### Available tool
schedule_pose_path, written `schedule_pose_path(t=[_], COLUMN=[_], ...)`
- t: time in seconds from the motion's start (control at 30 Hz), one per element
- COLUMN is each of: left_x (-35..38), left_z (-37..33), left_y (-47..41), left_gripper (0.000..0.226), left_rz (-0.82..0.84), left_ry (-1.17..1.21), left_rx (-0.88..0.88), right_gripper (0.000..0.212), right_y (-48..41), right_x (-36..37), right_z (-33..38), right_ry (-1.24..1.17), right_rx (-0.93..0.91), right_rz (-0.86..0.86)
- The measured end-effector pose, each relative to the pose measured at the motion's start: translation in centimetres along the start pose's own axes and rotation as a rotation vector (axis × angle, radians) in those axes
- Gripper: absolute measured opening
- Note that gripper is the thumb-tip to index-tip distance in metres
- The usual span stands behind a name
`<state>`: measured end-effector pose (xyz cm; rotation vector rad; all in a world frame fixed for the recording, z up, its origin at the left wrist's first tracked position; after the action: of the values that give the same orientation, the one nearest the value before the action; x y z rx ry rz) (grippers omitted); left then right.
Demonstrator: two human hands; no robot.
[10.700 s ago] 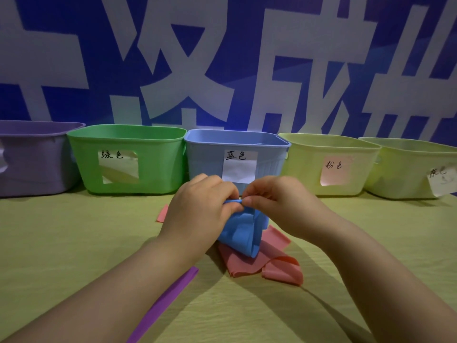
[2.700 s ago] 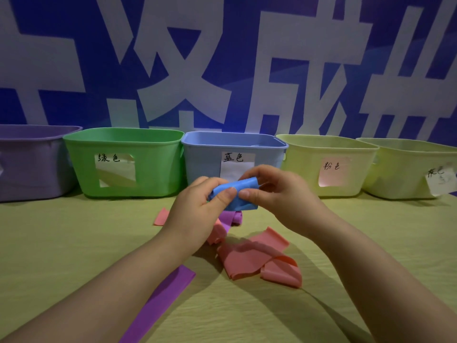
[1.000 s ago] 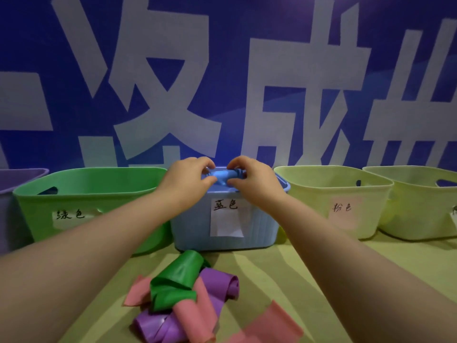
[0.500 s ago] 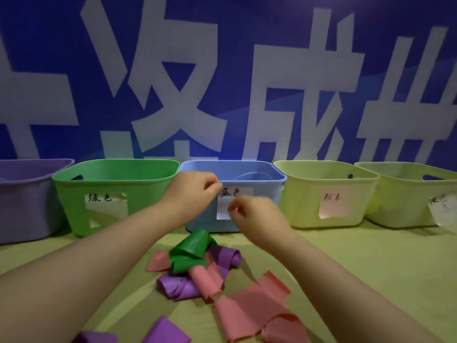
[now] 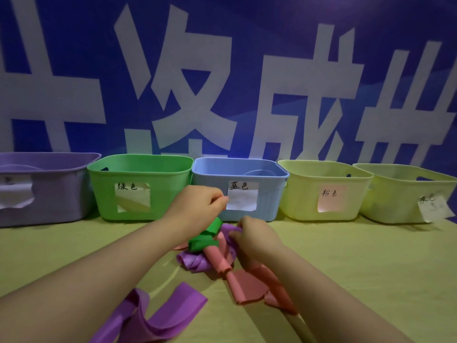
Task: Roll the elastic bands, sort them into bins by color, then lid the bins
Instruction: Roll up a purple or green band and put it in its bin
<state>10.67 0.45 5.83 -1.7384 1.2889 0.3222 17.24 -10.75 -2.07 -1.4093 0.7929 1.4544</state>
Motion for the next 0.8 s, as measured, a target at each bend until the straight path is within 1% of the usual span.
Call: schedule_pose_path(t=[0.1, 0.13, 0.2, 0.27, 0.33, 0.37, 0.4, 0.47, 0.5, 0.53, 0.6, 0.63, 0.7, 0.73, 0.8], left_x=[0.3, 0.8, 1.9, 3.1, 4.3, 4.9, 5.3, 5.9, 5.8, 5.5, 4.5, 3.9, 2.3, 1.6, 0.6], left_z=[0.3, 0.6, 1.2, 1.5, 1.8, 2.0, 2.1, 2.3, 2.2, 2.2, 2.0, 1.9, 1.7, 1.7, 1.5], left_y=[0.5, 0.7, 1.3, 1.9, 2.4, 2.6, 2.8, 2.8, 2.8, 2.6, 2.1, 1.8, 1.2, 0.9, 0.3], left_gripper=[0.016, 0.020, 0.040, 0.058, 0.066, 0.063, 0.056, 0.029, 0.017, 0.011, 0.004, 0.014, 0.030, 0.034, 0.032], left_rz=[-0.004, 0.010, 0.052, 0.101, 0.157, 0.182, 0.198, 0.212, 0.209, 0.196, 0.179, 0.176, 0.160, 0.147, 0.123], left_ry=[0.008, 0.012, 0.074, 0.221, 0.331, 0.361, 0.397, 0.426, 0.402, 0.375, 0.316, 0.272, 0.173, 0.128, 0.060], left_rx=[-0.039, -0.066, -0.132, -0.190, -0.251, -0.279, -0.288, -0.272, -0.256, -0.233, -0.186, -0.164, -0.147, -0.148, -0.145], right_gripper=[0.025, 0.022, 0.020, 0.029, 0.037, 0.040, 0.044, 0.046, 0.044, 0.042, 0.037, 0.035, 0.034, 0.032, 0.023], right_y=[1.1, 1.4, 2.1, 2.8, 3.3, 3.5, 3.6, 3.8, 4.0, 4.2, 4.6, 4.6, 4.5, 4.4, 4.5], right_x=[-2.3, -3.0, -4.2, -4.6, -4.8, -4.8, -4.9, -4.8, -4.6, -4.6, -4.3, -4.1, -3.9, -3.9, -3.9], right_z=[-0.6, -0.9, -1.4, -1.6, -1.7, -1.8, -1.9, -1.7, -1.6, -1.3, -1.1, -1.2, -1.7, -1.8, -1.6], right_ry=[-0.139, -0.219, -0.508, -0.861, -1.055, -1.111, -1.172, -1.315, -1.361, -1.372, -1.326, -1.305, -1.264, -1.218, -1.138], right_rx=[0.020, 0.024, 0.035, 0.029, 0.003, -0.013, -0.027, -0.042, -0.047, -0.052, -0.084, -0.102, -0.118, -0.122, -0.145], right_rz=[-0.119, -0.160, -0.213, -0.196, -0.165, -0.161, -0.149, -0.068, 0.004, 0.082, 0.217, 0.258, 0.270, 0.252, 0.234])
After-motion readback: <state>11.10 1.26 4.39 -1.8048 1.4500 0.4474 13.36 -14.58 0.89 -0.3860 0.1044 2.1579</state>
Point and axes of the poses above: each hand's wrist, its own y-axis away from the middle knuckle, its own x-axis out of the palm, z = x × y, the point moved 7 cm from there along -y, towards the middle knuckle, and after that the axes turned 11 degrees about y, right-handed, at the moved point
